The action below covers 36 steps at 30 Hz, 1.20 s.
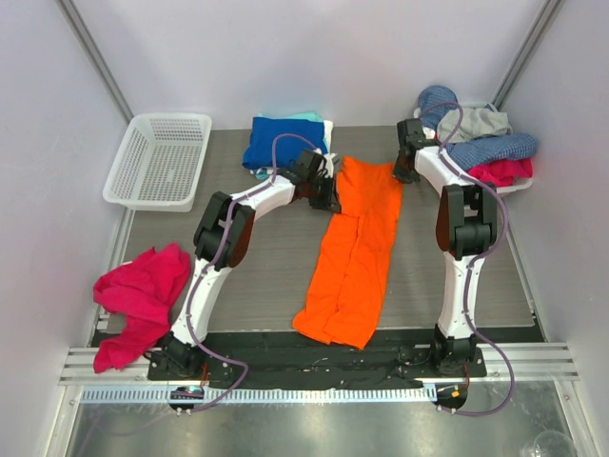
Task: Fold and stack the t-shirts
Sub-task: Fold the tshirt
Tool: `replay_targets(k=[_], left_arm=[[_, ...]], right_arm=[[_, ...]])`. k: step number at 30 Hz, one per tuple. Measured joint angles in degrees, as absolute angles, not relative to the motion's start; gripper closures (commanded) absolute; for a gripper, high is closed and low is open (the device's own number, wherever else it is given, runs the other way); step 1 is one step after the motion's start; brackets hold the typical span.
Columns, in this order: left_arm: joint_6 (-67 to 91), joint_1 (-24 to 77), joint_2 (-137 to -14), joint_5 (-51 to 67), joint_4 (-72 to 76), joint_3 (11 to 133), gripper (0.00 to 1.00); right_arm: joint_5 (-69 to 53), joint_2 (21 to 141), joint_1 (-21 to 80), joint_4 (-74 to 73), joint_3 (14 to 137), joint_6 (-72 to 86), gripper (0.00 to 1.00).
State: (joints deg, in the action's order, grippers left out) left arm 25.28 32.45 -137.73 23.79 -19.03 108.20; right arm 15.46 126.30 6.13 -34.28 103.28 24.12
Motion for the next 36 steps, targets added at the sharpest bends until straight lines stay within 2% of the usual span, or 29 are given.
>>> replay_targets(k=[27, 30, 31, 32, 34, 36], left_arm=[[25.56, 32.21, -137.73, 24.29, -18.61, 107.92, 1.00], [25.56, 32.21, -137.73, 24.32, -18.61, 107.92, 1.00], [25.56, 32.21, -137.73, 24.32, -18.61, 107.92, 1.00], [25.56, 32.21, -137.73, 24.34, -18.61, 107.92, 1.00], [25.56, 32.16, -137.73, 24.38, -18.61, 107.92, 0.98], [25.54, 32.10, -137.73, 24.56, -18.63, 107.94, 0.96]], right_arm=[[19.49, 122.39, 4.25, -33.85, 98.56, 25.67, 0.99], [19.55, 122.32, 4.19, -33.85, 98.56, 25.74, 0.68], [19.49, 122.30, 4.19, -33.85, 98.56, 25.76, 0.41], [19.44, 122.26, 4.19, -33.82, 98.54, 25.82, 0.31], [19.14, 121.78, 4.08, -33.56, 98.37, 25.98, 0.20], [18.31, 120.49, 3.99, -33.01, 97.56, 25.98, 0.17]])
